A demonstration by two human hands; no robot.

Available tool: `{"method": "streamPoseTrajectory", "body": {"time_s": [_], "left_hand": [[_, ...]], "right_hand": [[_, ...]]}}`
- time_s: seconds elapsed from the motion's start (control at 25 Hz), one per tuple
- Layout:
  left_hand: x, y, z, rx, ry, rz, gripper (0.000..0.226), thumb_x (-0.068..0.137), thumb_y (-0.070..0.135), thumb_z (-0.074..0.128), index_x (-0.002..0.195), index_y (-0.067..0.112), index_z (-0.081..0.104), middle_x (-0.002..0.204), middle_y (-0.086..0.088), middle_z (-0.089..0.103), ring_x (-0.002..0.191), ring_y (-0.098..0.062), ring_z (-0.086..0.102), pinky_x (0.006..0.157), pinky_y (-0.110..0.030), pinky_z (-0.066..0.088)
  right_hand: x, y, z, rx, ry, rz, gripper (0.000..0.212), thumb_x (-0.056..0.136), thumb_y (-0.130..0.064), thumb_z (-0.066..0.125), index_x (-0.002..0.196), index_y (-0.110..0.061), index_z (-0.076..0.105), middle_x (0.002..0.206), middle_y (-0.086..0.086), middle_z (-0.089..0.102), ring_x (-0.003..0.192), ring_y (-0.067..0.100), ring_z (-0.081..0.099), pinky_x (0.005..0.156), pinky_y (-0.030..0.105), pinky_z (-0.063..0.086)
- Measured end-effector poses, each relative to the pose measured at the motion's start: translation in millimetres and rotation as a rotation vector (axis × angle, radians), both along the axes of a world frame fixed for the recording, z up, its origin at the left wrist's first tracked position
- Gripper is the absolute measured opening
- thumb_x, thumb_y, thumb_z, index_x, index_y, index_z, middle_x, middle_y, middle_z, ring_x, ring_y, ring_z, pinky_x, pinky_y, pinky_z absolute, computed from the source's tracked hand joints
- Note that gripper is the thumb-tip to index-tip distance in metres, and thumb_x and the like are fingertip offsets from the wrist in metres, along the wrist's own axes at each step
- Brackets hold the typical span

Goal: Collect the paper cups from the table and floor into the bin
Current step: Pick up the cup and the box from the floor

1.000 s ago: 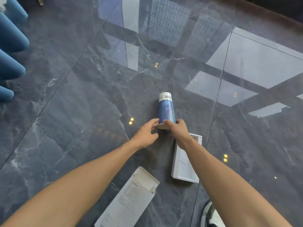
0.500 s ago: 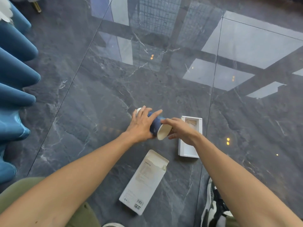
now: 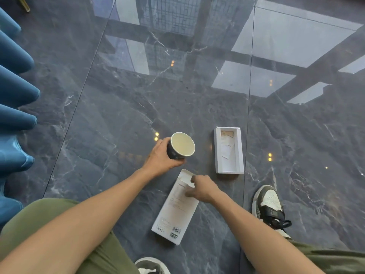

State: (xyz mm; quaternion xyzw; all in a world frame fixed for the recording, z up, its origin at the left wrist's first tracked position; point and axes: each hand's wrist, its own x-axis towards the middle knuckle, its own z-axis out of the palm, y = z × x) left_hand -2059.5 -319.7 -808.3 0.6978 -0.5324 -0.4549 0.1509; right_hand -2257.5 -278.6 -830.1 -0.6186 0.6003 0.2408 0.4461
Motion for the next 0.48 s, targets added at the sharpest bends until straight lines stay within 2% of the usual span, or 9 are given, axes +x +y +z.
{"method": "streamPoseTrajectory", "body": {"time_s": [0.12, 0.24, 0.32, 0.36, 0.4, 0.48], "left_hand": [[-2.8, 15.2, -4.6, 0.022, 0.037, 0.017, 0.081, 0.065, 0.05, 0.092, 0.133, 0.029, 0.054, 0.122, 0.004, 0.055, 0.113, -0.014, 0.057, 0.098, -0.032, 0.05], [-2.3, 21.7, -8.1, 0.046, 0.054, 0.019, 0.082, 0.064, 0.055, 0.092, 0.131, 0.028, 0.054, 0.122, 0.004, 0.055, 0.114, -0.014, 0.057, 0.098, -0.032, 0.05], [-1.4, 23.0, -8.1, 0.055, 0.067, 0.0, 0.082, 0.064, 0.055, 0.092, 0.132, 0.028, 0.053, 0.124, 0.005, 0.055, 0.115, -0.014, 0.056, 0.097, -0.03, 0.048], [-0.5, 23.1, -8.0, 0.062, 0.077, -0.01, 0.082, 0.065, 0.054, 0.092, 0.132, 0.028, 0.053, 0.126, 0.005, 0.054, 0.116, -0.014, 0.056, 0.097, -0.03, 0.048], [0.4, 22.9, -7.2, 0.066, 0.09, -0.011, 0.081, 0.066, 0.052, 0.093, 0.133, 0.028, 0.053, 0.127, 0.004, 0.054, 0.117, -0.014, 0.055, 0.097, -0.03, 0.048], [1.9, 21.0, -4.6, 0.057, 0.117, 0.014, 0.078, 0.068, 0.048, 0.093, 0.132, 0.027, 0.053, 0.126, 0.003, 0.054, 0.116, -0.014, 0.056, 0.096, -0.031, 0.048]], "right_hand": [[0.2, 13.2, -11.9, -0.057, 0.033, 0.067, 0.041, 0.088, -0.031, 0.065, 0.12, -0.007, 0.065, 0.117, 0.012, 0.071, 0.118, 0.034, 0.054, 0.088, 0.041, 0.052], [-8.0, 17.4, -18.8, 0.056, 0.018, 0.058, 0.043, 0.088, -0.03, 0.066, 0.127, -0.015, 0.063, 0.122, 0.008, 0.068, 0.117, 0.031, 0.056, 0.089, 0.038, 0.049], [-10.8, 23.9, -21.8, 0.103, -0.011, 0.04, 0.028, 0.085, -0.025, 0.062, 0.11, -0.015, 0.067, 0.111, 0.008, 0.068, 0.107, 0.032, 0.063, 0.081, 0.038, 0.052], [-11.3, 27.7, -22.4, 0.094, -0.022, 0.032, 0.015, 0.084, -0.02, 0.056, 0.092, -0.013, 0.066, 0.098, 0.007, 0.067, 0.1, 0.034, 0.064, 0.073, 0.037, 0.05], [-12.7, 28.7, -21.7, 0.079, -0.039, 0.022, 0.01, 0.083, -0.014, 0.051, 0.076, -0.013, 0.058, 0.087, 0.005, 0.063, 0.093, 0.034, 0.063, 0.068, 0.036, 0.045], [-17.4, 17.9, -9.2, 0.023, -0.103, -0.019, 0.018, 0.081, -0.008, 0.046, 0.068, -0.019, 0.051, 0.081, 0.001, 0.06, 0.087, 0.028, 0.057, 0.07, 0.033, 0.041]]}}
